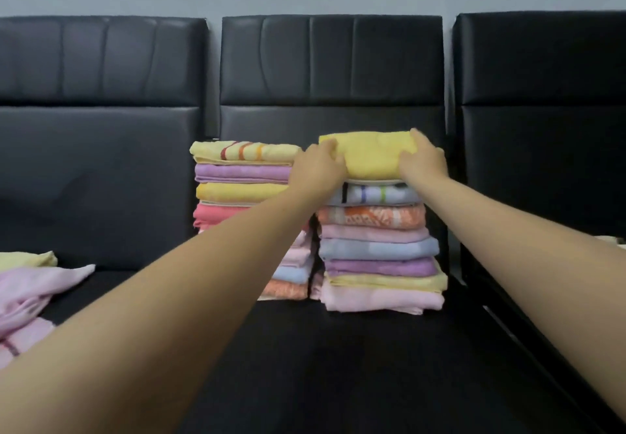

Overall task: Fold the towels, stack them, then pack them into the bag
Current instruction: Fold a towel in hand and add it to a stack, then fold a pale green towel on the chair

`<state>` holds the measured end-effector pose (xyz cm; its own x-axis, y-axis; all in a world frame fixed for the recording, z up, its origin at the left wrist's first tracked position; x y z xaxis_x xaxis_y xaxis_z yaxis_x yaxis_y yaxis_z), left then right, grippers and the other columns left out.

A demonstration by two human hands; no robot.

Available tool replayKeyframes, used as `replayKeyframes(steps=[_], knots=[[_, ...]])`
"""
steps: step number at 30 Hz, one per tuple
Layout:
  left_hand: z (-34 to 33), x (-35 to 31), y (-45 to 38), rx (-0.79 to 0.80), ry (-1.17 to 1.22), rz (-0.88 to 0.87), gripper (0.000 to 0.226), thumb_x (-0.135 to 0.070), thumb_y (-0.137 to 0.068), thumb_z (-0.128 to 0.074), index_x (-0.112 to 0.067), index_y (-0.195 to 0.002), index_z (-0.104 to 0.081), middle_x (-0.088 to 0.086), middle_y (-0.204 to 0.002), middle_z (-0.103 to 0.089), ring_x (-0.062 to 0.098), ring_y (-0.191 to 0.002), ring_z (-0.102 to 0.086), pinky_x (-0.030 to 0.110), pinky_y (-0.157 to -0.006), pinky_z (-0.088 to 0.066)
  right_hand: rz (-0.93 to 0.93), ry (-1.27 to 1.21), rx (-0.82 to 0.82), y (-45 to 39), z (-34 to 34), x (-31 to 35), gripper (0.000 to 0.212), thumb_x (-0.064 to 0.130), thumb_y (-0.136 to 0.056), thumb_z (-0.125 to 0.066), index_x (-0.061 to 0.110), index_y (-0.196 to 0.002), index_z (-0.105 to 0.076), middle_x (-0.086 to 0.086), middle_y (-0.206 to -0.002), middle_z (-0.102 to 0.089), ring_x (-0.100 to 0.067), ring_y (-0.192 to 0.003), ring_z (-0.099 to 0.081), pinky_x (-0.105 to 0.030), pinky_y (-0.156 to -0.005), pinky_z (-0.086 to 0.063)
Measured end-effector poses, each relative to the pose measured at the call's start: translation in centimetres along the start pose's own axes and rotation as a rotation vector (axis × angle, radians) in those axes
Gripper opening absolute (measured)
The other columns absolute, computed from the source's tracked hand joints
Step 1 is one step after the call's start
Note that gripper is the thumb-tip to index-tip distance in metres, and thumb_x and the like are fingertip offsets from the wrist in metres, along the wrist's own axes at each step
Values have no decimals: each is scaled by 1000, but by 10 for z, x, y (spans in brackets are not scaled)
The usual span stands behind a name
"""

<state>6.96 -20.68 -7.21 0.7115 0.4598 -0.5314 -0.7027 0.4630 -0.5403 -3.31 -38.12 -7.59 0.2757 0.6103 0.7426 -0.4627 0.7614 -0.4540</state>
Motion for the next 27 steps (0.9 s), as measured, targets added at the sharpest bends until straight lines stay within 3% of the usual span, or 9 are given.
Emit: replayKeyframes(steps=[3, 7, 10, 12, 14, 16, 18, 22, 27], knots=[[-37, 19, -1, 80, -248, 39, 45, -24, -104, -23, -6, -121, -60, 17, -124, -58, 32, -132, -33, 40, -96, -34, -22, 451, 185, -17, -45, -38, 51, 29, -96, -24, 12, -136, -52, -17, -143, -46, -36, -131, -39, -42, -104, -30], [-43, 29, -5, 86, -255, 76, 44, -24, -103, -23, -7, -126, -57, 16, -135, -51, 31, -136, -31, 43, -102, -34, 22, 557, 275, -20, -59, -47, 53, 31, -99, -21, 3, -128, -55, -22, -135, -52, -39, -122, -47, -40, -93, -35], [-36, 24, -5, 76, -163, 25, 36, -18, -101, -21, -9, -115, -53, 18, -131, -52, 36, -119, -39, 45, -99, -33, 134, 614, 98, -5, -34, -24, 51, 38, -102, -20, 9, -133, -48, -20, -139, -43, -38, -127, -36, -48, -102, -33], [-21, 21, 2, 15, -27, 26, 39, -25, -101, -22, -13, -124, -52, 15, -136, -48, 33, -125, -36, 44, -105, -30, 331, 564, -158, 25, -8, 5, 41, 33, -102, -33, 9, -129, -52, -18, -131, -46, -35, -123, -38, -47, -96, -35], [6, 9, 21, -37, 50, -28, 48, -31, -97, -24, -17, -127, -58, 11, -136, -52, 29, -128, -39, 41, -107, -32, 529, 420, -263, 67, 5, 33, 35, 26, -96, -42, 9, -122, -58, -15, -121, -53, -34, -117, -44, -46, -90, -38], [37, 7, 54, -63, 140, -44, 49, -32, -93, -28, -12, -102, -72, 10, -113, -67, 27, -109, -55, 39, -95, -44, 632, 259, -140, 105, -2, 51, 26, 23, -93, -45, 9, -105, -63, -11, -104, -59, -32, -103, -51, -44, -81, -41], [61, 28, 96, -6, 195, 24, 44, -28, -97, -36, -8, -86, -73, 10, -95, -70, 26, -93, -61, 38, -84, -49, 559, 132, 118, 150, -29, 56, 22, 21, -96, -46, 11, -83, -59, -7, -85, -61, -30, -88, -55, -42, -71, -43], [121, 112, 184, 80, 103, 174, 44, -28, -99, -38, -22, -71, -72, -5, -78, -70, 11, -78, -62, 28, -73, -43, 360, -3, 463, 250, -94, 67, 27, 20, -94, -47, 12, -73, -62, -2, -73, -65, -27, -76, -60, -42, -70, -49], [225, 240, 272, -18, -204, 351, 41, -31, -97, -41, -24, -66, -67, -5, -76, -68, 15, -78, -61, 30, -72, -44, 180, -265, 721, 356, -185, 118, 31, 16, -90, -48, 20, -61, -61, 3, -60, -61, -15, -56, -57, -35, -66, -51]])
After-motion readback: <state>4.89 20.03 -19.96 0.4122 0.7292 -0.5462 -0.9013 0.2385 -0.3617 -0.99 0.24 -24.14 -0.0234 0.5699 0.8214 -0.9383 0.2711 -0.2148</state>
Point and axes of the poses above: each hand's wrist, its own y-axis away from the middle knuckle, its own z-axis out of the back of the hand, x = y × z, the point moved 8 cm from there along -y, towards the middle knuckle
